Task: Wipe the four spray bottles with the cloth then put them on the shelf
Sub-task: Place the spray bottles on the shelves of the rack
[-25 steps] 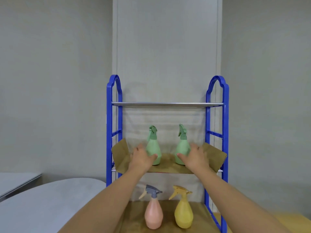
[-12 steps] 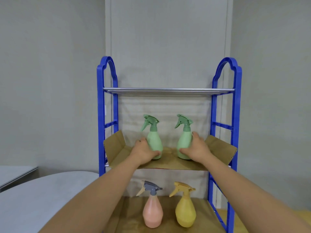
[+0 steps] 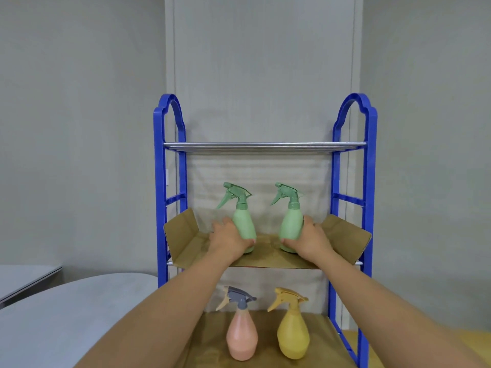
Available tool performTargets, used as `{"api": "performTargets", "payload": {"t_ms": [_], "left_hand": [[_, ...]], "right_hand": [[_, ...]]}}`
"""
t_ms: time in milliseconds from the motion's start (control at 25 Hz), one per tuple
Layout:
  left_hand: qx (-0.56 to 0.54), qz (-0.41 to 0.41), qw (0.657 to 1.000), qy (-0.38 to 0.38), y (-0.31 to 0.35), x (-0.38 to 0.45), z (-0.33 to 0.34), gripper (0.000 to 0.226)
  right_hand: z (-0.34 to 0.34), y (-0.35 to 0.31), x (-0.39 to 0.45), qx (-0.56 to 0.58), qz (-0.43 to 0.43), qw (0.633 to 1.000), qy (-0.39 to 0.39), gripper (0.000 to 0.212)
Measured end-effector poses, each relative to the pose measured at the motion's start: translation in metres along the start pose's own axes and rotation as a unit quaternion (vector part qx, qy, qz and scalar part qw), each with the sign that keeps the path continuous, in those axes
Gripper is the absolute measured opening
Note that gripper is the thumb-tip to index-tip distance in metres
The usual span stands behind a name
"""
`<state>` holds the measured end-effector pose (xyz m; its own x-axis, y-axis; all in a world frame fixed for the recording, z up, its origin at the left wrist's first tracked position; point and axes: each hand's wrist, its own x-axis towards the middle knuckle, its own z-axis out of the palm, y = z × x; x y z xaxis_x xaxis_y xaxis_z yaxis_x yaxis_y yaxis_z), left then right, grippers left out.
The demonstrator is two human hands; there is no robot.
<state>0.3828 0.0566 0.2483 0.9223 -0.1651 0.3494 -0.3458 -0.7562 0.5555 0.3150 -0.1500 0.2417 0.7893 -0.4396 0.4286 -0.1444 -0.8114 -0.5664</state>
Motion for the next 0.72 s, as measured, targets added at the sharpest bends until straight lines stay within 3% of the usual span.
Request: {"api": "performTargets", "payload": {"t_ms": [80, 200, 360, 520, 720], "left_hand": [[-0.011, 0.02, 0.999, -0.036, -0.005, 0.006, -0.003, 0.086], [-0.048, 0.035, 0.996, -0.069, -0.015, 0.013, -0.008, 0.101], [-0.056, 0.044, 0.995, -0.066, -0.01, 0.002, -0.008, 0.101], [-0.036, 0.045, 0.998, -0.026, -0.005, 0.004, 0.003, 0.093], [-0.032, 0.051, 0.998, -0.016, -0.009, 0.01, 0.006, 0.084]], "right_hand": [[-0.006, 0.006, 0.001, 0.025, -0.017, 0.999, -0.018, 0.081], [-0.021, 0.013, -0.001, 0.051, -0.052, 0.995, -0.066, 0.077], [-0.019, 0.012, -0.001, 0.065, -0.071, 0.993, -0.074, 0.079], [-0.008, 0.014, 0.0, 0.045, -0.067, 0.996, -0.028, 0.087], [-0.013, 0.017, 0.003, 0.024, -0.072, 0.996, -0.048, 0.09]]}}
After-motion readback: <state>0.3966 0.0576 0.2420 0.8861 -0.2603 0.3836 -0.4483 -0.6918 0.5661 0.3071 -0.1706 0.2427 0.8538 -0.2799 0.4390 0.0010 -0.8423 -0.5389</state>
